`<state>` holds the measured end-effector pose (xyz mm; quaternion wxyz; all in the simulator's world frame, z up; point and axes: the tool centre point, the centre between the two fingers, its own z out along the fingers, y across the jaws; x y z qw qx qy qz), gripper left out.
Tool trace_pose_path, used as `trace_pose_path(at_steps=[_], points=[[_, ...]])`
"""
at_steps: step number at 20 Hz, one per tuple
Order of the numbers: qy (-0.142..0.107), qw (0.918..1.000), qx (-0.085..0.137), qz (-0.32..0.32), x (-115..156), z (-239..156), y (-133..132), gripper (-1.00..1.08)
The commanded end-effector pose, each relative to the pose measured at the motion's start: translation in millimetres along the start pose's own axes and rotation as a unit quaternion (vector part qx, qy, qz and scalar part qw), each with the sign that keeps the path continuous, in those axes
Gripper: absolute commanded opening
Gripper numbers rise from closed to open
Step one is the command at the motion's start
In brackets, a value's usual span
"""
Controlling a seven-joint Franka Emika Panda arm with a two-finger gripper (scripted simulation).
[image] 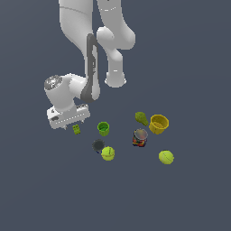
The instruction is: Pick up a designated object from a clutter of objects.
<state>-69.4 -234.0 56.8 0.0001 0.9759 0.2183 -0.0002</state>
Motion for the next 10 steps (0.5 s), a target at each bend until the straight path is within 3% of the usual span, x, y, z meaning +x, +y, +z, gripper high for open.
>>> trace_pose_path(at_steps=[1,10], points=[[0.000,1.0000,0.000,0.000,-1,8,0,1.00],[0.000,1.0000,0.000,-0.001,-1,42,0,1.00]])
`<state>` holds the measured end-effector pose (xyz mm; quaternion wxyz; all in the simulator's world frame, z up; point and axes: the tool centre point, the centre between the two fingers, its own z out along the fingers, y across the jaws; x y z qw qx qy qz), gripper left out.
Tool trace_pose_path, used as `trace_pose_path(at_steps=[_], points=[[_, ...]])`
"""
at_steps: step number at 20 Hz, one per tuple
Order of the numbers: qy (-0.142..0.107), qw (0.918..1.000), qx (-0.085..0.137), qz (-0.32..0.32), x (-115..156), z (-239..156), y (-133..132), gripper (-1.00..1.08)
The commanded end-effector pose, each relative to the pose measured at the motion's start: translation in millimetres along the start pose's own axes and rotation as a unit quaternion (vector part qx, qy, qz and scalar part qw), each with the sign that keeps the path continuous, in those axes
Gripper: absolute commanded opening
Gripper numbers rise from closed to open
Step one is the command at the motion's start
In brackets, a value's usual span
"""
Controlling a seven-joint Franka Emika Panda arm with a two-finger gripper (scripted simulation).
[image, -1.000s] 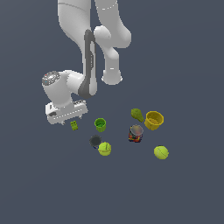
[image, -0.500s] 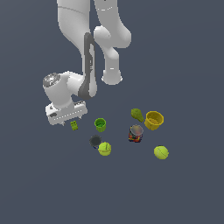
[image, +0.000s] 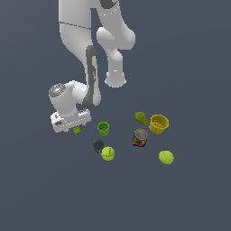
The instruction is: Pick up a designated object from a clutter of objects.
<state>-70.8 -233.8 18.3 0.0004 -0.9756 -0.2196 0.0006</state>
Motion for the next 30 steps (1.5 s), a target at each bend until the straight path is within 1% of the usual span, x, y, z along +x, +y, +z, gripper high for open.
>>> trace_pose_path(at_steps=[1,3,4,19,25,30], points=[[0.000,1.0000,0.000,0.000,0,5,1,1.00],[0.000,1.0000,0.000,0.000,0,6,1,1.00],[0.000,1.0000,0.000,0.000,0,6,1,-1.00],[0.000,1.0000,-0.001,0.000,-1,0,0,-1.00],[0.000,1.0000,-0.001,0.000,-3,-21,-2,-1.00],[0.000,1.0000,-0.001,0.000,-7,-51,-6,-1.00]])
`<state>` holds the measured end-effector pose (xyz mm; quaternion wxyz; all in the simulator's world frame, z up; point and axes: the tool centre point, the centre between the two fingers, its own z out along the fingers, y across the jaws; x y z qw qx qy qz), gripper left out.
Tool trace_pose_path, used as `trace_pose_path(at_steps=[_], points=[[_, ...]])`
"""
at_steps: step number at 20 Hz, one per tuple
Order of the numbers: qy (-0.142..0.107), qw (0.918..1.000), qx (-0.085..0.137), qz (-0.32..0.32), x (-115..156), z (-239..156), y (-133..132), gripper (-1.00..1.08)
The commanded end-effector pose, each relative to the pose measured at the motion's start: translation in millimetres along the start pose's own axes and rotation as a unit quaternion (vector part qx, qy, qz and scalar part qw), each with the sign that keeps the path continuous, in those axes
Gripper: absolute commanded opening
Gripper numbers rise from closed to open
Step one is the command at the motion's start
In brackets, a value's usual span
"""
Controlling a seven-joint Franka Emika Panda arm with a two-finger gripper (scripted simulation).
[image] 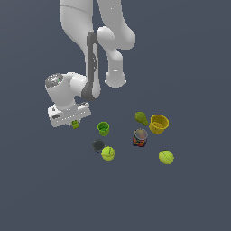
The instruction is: Pick up a designated object from a clutter of objects.
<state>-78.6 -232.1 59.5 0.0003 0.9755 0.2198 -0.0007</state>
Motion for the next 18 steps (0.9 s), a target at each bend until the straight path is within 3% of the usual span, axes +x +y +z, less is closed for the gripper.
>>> trace_pose_path(at_steps=[1,18], points=[[0.000,1.0000,0.000,0.000,-2,-18,-2,-1.00],[0.001,1.0000,0.001,-0.001,-21,-180,-20,-1.00]])
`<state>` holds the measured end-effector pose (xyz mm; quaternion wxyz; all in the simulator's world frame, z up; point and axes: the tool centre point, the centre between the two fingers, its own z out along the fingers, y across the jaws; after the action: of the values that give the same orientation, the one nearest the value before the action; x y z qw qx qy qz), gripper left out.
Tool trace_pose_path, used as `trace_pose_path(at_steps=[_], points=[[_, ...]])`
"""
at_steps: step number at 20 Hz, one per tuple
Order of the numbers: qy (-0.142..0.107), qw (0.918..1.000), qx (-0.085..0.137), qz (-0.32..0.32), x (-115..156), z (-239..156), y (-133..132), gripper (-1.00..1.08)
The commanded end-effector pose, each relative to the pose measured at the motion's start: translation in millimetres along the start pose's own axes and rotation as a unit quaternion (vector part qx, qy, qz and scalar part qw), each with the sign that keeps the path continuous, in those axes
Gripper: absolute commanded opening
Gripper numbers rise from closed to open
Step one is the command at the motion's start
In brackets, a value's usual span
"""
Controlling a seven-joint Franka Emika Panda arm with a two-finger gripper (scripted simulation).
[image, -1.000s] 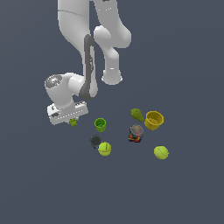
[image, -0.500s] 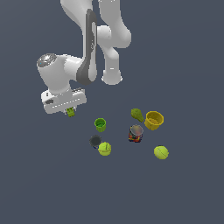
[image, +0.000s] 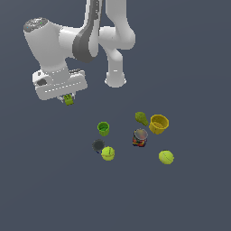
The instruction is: Pick up a designated object from a clutter of objects.
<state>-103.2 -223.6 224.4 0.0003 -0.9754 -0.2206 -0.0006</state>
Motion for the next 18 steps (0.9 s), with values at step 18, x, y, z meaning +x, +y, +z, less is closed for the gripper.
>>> trace_pose_path(at_steps=[18], points=[[0.000,1.0000,0.000,0.000,-18,-173,-15,-1.00]])
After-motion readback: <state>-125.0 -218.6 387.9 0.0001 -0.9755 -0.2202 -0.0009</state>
